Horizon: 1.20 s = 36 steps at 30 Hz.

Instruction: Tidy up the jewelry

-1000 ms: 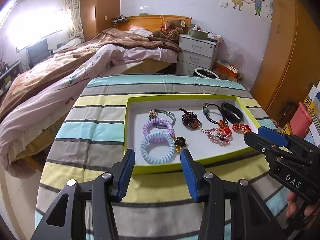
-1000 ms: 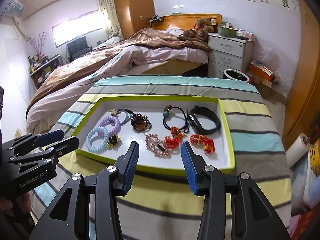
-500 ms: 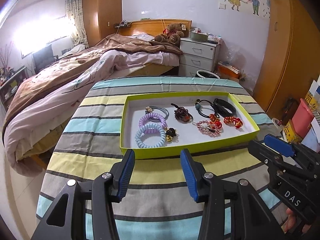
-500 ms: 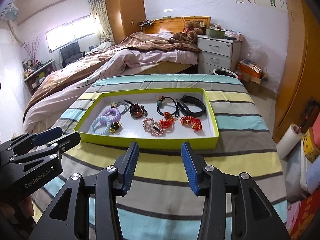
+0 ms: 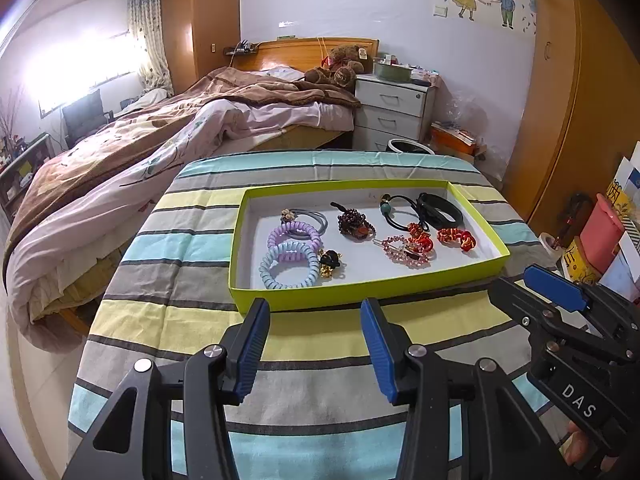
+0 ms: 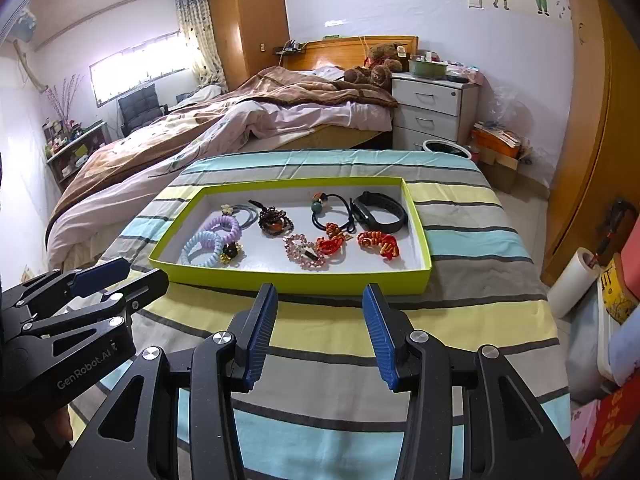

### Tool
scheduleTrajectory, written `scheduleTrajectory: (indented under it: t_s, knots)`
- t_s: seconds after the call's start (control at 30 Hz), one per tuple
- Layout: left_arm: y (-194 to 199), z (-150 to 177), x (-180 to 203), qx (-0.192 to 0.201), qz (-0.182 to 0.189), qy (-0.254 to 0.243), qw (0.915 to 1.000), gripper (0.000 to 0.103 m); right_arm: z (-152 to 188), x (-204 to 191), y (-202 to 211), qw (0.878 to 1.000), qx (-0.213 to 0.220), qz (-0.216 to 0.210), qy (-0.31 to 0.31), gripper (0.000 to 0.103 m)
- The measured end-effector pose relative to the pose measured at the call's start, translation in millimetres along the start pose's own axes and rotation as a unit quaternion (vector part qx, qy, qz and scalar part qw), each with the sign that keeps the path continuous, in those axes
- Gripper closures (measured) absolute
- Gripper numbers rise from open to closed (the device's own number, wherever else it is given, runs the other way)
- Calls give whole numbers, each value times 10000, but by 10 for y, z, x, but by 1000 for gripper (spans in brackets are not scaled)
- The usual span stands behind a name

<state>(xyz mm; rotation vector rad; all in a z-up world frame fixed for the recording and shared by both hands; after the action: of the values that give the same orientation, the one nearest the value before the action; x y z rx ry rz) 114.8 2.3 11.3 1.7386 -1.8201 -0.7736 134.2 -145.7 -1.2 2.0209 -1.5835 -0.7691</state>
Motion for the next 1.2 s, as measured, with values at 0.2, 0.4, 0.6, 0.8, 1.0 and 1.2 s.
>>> scheduleTrajectory:
  t_s: [0.2, 0.4, 0.6, 0.8, 1.0, 1.2]
  knots:
    - [-8, 11, -22, -37, 5, 42, 10000, 56, 12, -19, -9, 10000, -31, -21, 10, 58]
    - [0, 22, -26, -44, 16, 46, 10000, 56, 33, -26, -11, 10000, -54, -14, 11, 57]
    - [24, 37, -37, 20, -94, 102, 9999, 56, 29, -24, -13, 10000, -47, -6, 8, 57]
    - [33, 48, -90, 26, -41, 230, 9997, 56, 46, -17, -11, 10000, -38, 9, -17, 57]
    - [29, 56, -89, 17, 3, 250, 9997, 56, 47, -17, -10, 10000, -38, 8, -8, 57]
    - [26, 61, -83, 16, 35, 275, 9996, 56, 48, -14, 6, 10000, -49, 39, -1, 57]
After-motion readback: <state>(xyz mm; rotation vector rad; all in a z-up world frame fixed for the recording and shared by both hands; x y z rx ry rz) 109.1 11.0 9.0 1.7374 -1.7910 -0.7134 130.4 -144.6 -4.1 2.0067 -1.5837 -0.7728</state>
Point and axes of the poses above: each gripper's, at about its wrist camera, not at the fingertips, and y roughly against the way its jaws point, x to its right, z to its underside, the point moved 4 cm from there along -y, roughly the way its jaws point, and after that the axes turned 4 degrees about -y, right-handed, at the moved point
